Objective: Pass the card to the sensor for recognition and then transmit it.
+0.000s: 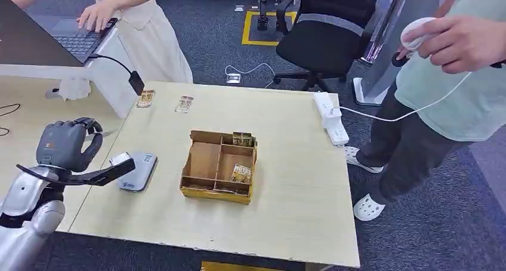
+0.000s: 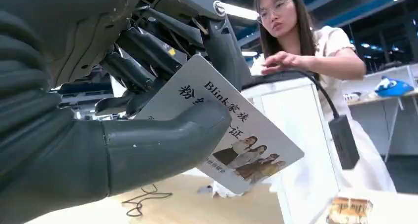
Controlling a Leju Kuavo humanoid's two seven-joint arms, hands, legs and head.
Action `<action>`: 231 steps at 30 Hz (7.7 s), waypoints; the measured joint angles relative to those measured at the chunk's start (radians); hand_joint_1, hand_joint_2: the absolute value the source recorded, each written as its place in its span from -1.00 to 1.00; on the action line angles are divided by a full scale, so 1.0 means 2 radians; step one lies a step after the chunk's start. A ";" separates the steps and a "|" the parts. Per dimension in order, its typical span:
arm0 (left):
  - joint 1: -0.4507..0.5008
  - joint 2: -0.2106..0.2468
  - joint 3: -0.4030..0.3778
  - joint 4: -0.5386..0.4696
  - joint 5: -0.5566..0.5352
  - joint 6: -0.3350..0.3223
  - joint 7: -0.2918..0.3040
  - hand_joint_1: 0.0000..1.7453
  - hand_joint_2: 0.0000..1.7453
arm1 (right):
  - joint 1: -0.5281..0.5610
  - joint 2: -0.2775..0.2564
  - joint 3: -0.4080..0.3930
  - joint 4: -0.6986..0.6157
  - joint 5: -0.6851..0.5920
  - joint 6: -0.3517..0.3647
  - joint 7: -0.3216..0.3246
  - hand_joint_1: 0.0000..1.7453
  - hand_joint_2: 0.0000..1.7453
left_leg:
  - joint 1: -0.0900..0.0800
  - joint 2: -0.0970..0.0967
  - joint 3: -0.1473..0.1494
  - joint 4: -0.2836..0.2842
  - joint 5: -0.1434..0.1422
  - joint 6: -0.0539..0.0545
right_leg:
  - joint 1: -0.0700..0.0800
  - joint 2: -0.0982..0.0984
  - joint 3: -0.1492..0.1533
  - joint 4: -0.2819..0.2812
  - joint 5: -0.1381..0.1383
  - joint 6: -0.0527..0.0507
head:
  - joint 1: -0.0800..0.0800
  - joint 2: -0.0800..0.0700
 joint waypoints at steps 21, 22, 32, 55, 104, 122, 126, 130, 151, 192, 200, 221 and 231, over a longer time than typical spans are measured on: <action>0.059 -0.032 -0.007 0.006 -0.040 0.000 0.013 1.00 1.00 | 0.006 0.008 -0.029 -0.004 0.015 0.012 0.006 -1.00 1.00 | 0.000 0.000 0.000 0.000 0.000 0.000 | 0.000 0.000 0.000 0.000 0.000 0.000 | 0.000 0.000; 0.059 -0.033 -0.008 0.006 -0.040 0.000 0.013 1.00 1.00 | 0.006 0.009 -0.031 -0.004 0.015 0.012 0.006 -1.00 1.00 | 0.000 0.000 0.000 0.000 0.000 0.000 | 0.000 0.000 0.000 0.000 0.000 0.000 | 0.000 0.000; 0.060 -0.043 -0.010 0.012 -0.042 0.003 0.014 1.00 1.00 | 0.006 0.011 -0.035 -0.004 0.019 0.016 0.005 -1.00 1.00 | 0.000 0.000 0.000 0.000 0.000 0.000 | 0.000 0.000 0.000 0.000 0.000 0.000 | 0.000 0.000; 0.068 -0.088 -0.016 0.052 -0.058 0.031 0.025 1.00 1.00 | 0.009 0.016 -0.047 -0.004 0.028 0.022 0.004 -1.00 1.00 | 0.000 0.000 0.000 0.000 0.000 0.000 | 0.000 0.000 0.000 0.000 0.000 0.000 | 0.000 0.000; 0.005 -0.156 -0.039 0.174 -0.153 0.068 0.094 1.00 1.00 | 0.015 0.032 -0.070 -0.024 0.074 0.030 0.037 -1.00 1.00 | 0.000 0.000 0.000 0.000 0.000 0.000 | 0.000 0.000 -0.001 0.000 0.000 0.000 | 0.000 0.000; 0.006 -0.158 -0.062 0.200 -0.155 0.004 0.093 1.00 1.00 | 0.018 0.042 -0.094 -0.024 0.096 0.046 0.039 -1.00 1.00 | 0.000 0.000 0.001 -0.001 0.000 0.000 | 0.000 0.000 0.001 0.000 0.000 0.000 | 0.000 0.000; 0.006 -0.158 -0.064 0.200 -0.155 0.004 0.093 1.00 1.00 | 0.019 0.043 -0.097 -0.024 0.097 0.046 0.039 -1.00 1.00 | 0.000 0.000 0.001 -0.001 0.000 0.000 | 0.000 0.000 0.002 0.000 -0.001 0.000 | 0.000 0.000; 0.006 -0.158 -0.066 0.205 -0.154 0.004 0.093 1.00 1.00 | 0.020 0.045 -0.099 -0.024 0.098 0.046 0.039 -1.00 1.00 | 0.000 0.000 0.003 -0.001 0.000 0.000 | 0.000 0.000 0.003 0.000 -0.001 0.000 | 0.000 0.000; -0.004 -0.146 -0.066 0.205 -0.126 0.009 0.086 1.00 1.00 | 0.024 0.056 -0.123 -0.021 0.117 0.061 0.031 -1.00 1.00 | 0.000 0.000 0.004 -0.001 0.000 0.000 | 0.000 -0.001 0.004 0.000 -0.001 0.000 | 0.000 0.000; -0.159 -0.093 -0.054 0.140 0.050 0.071 -0.046 1.00 1.00 | 0.005 0.059 -0.123 0.013 0.114 0.081 -0.015 -1.00 1.00 | 0.000 0.000 0.000 -0.001 0.002 -0.001 | 0.000 0.000 0.000 0.000 0.000 -0.001 | 0.000 0.000; -0.162 -0.089 -0.054 0.140 0.051 0.071 -0.046 1.00 1.00 | 0.003 0.059 -0.120 0.019 0.113 0.081 -0.015 -1.00 1.00 | 0.000 0.000 0.000 -0.001 0.002 -0.001 | 0.000 0.000 -0.001 0.000 0.000 -0.001 | 0.000 0.000; -0.170 -0.093 -0.066 0.130 0.132 0.058 -0.072 -1.00 1.00 | -0.006 0.059 -0.098 0.028 0.090 0.069 -0.020 -1.00 1.00 | 0.000 0.000 0.000 -0.001 0.002 -0.001 | 0.000 0.000 -0.001 0.000 0.000 -0.001 | 0.000 0.000; -0.170 -0.093 -0.067 0.128 0.131 0.058 -0.072 -1.00 1.00 | -0.006 0.059 -0.096 0.028 0.089 0.068 -0.020 -1.00 1.00 | 0.000 0.000 0.000 -0.001 0.002 -0.001 | 0.000 0.000 -0.001 0.000 0.000 -0.001 | 0.000 0.000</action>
